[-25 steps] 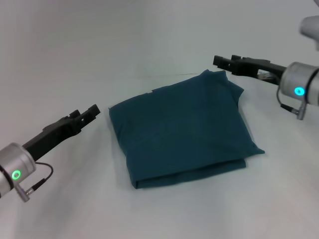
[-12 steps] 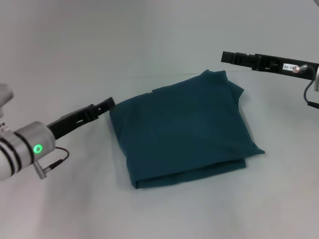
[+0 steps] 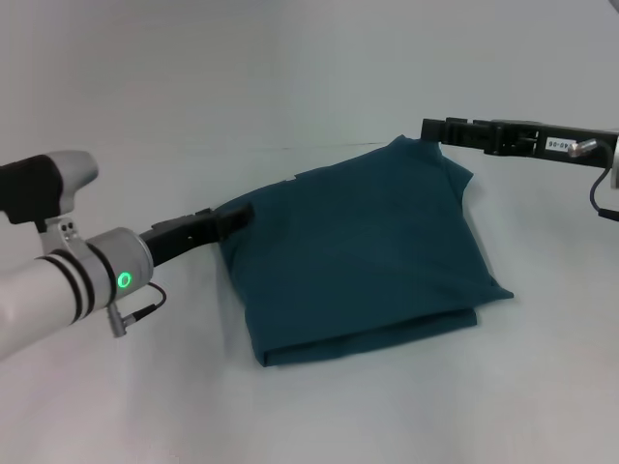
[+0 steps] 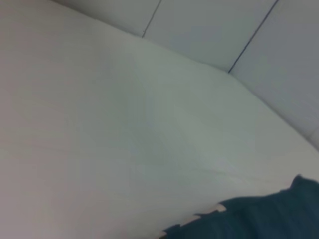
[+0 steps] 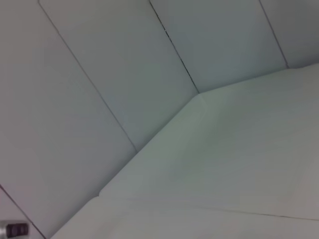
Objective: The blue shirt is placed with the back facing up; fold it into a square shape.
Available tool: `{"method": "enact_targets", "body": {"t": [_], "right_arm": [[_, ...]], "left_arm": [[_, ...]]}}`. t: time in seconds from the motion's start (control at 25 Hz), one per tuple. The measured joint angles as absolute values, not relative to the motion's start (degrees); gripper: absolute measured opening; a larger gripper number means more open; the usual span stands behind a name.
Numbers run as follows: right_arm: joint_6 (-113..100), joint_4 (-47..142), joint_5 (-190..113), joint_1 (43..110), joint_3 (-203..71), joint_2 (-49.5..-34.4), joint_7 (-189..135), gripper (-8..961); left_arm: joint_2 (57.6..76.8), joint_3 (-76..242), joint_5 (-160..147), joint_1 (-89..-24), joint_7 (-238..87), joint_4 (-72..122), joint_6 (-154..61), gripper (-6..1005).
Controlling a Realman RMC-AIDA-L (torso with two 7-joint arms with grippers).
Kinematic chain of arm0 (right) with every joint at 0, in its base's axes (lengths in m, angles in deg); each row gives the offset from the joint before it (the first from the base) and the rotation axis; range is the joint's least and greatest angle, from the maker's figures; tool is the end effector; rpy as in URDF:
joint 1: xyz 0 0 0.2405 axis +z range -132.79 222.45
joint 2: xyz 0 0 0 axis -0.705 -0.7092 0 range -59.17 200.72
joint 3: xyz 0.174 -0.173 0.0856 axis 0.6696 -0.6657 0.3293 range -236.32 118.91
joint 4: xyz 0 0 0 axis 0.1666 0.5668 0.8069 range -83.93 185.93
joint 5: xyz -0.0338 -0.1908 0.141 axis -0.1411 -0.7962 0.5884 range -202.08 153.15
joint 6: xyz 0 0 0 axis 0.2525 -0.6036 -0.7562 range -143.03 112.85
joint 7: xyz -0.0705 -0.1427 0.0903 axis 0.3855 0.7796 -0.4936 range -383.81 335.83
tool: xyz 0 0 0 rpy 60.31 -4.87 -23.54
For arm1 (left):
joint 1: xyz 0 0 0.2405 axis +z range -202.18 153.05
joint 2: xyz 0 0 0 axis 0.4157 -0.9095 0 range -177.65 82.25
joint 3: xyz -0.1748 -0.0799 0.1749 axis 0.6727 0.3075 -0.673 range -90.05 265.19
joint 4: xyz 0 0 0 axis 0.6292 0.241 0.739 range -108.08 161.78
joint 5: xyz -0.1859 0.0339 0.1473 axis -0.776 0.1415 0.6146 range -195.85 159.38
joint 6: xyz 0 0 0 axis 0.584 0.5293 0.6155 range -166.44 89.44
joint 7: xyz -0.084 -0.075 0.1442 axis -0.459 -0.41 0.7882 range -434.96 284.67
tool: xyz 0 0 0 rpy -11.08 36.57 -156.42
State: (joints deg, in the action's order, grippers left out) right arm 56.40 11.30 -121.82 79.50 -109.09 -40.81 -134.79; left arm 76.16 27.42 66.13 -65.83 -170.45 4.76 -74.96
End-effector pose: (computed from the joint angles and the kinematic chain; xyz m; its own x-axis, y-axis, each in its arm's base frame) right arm 0.2398 0.4614 0.0348 0.4970 -0.5423 -0.6774 -0.7979 -0.5924 -0.1112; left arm -0.2521 0.4721 -0.1154 0.4193 0.5937 0.6868 0.9036 -0.3457 -0.2529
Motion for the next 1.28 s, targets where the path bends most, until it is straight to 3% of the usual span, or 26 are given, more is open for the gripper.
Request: {"method": "enact_targets", "body": {"t": [0.4,1.28], "right_arm": [[56.09,10.75,-122.05,79.09,-109.08,-41.78,-134.62,640],[55.06,10.75,-122.01,78.81,-108.98,-41.99,-134.55,639]], "left_arm": [[76.66,21.79,65.97,-66.77,-170.35,5.52,-68.22,753],[76.75,19.89,66.04,-68.19,-170.27,6.86,-67.16,753]]}}
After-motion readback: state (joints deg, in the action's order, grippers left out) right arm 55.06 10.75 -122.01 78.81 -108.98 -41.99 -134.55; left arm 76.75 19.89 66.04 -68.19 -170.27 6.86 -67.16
